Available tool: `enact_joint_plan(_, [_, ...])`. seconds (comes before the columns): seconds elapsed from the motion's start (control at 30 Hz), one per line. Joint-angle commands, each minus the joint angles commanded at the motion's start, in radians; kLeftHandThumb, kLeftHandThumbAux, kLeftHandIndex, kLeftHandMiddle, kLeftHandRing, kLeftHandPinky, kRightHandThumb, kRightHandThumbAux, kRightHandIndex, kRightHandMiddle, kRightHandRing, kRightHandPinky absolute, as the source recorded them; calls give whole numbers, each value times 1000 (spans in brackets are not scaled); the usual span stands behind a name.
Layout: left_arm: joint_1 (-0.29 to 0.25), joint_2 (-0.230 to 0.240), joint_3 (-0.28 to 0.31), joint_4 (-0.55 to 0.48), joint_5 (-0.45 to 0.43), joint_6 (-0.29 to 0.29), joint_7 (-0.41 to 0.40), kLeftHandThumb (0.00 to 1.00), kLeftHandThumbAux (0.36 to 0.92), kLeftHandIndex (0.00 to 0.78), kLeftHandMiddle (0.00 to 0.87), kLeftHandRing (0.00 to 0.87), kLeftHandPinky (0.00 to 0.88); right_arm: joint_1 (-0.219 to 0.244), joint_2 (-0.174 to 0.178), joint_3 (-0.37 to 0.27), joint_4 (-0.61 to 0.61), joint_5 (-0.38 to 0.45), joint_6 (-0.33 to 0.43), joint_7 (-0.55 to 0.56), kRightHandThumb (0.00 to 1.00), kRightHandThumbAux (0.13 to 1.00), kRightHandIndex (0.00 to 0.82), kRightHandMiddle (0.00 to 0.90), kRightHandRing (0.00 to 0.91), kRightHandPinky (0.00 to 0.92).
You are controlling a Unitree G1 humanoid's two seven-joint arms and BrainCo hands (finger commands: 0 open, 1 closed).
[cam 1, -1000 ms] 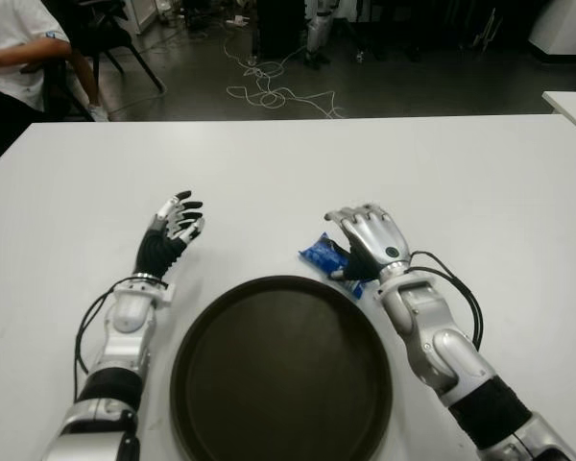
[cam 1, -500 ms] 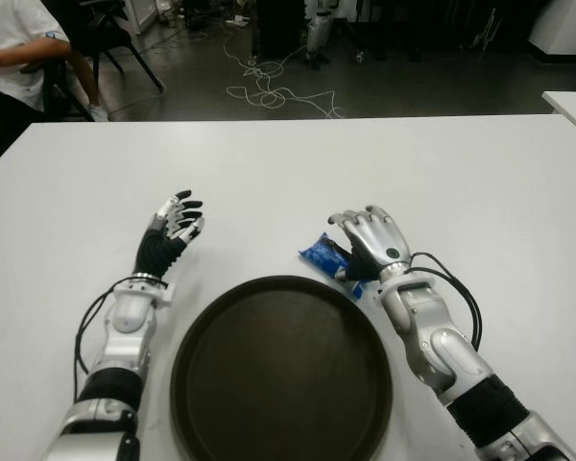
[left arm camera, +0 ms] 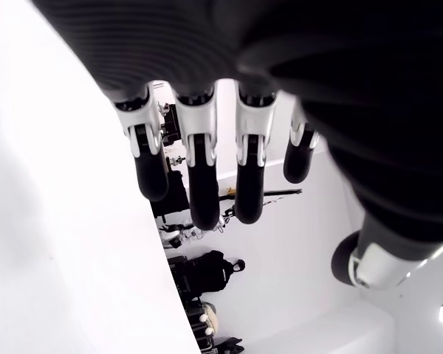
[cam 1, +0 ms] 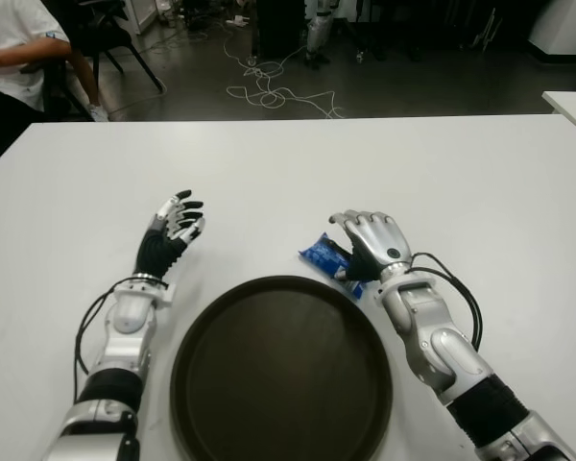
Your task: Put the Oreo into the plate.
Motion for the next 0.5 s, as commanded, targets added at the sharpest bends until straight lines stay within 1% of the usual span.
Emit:
enact_joint_plan(0.1, [3,-1,0,-8,-4,7,-4,9,579,149,255,245,213,-4,4,3,8,-3,13,16,0,830,261,325,316,229])
enact_joint_plan(0.13, [4,-1,0,-10,-5,9,-6,10,586,147,252,243,210,-5,5,4,12,-4,16,20,0,828,263,325,310,202])
enact_joint_plan(0.23, [7,-3,0,-16,-9,13,-12,10,594,145,250,242,204,-7,8,7,18,-6,28,36,0,825,265,321,295,167])
enact_joint_plan(0.3, [10,-4,0,-20,-9,11,-13,4,588,143,254,244,199,-11,11,9,28,-4,34,40,0,824,264,317,289,185])
enact_joint_plan(0.4, [11,-5,-1,-24,-7,6,-10,1,575,146,251,248,197,-18,18,11,49,0,38,38,0,830,266,323,310,259])
enact_joint_plan(0.47, [12,-5,-1,-25,-7,7,-9,0,569,147,249,248,194,-19,18,11,53,2,39,37,0,834,270,329,321,285])
enact_joint_plan(0.5, [10,-6,-1,-24,-7,8,-8,0,567,147,248,248,193,-20,19,10,68,10,25,18,0,836,272,331,325,295])
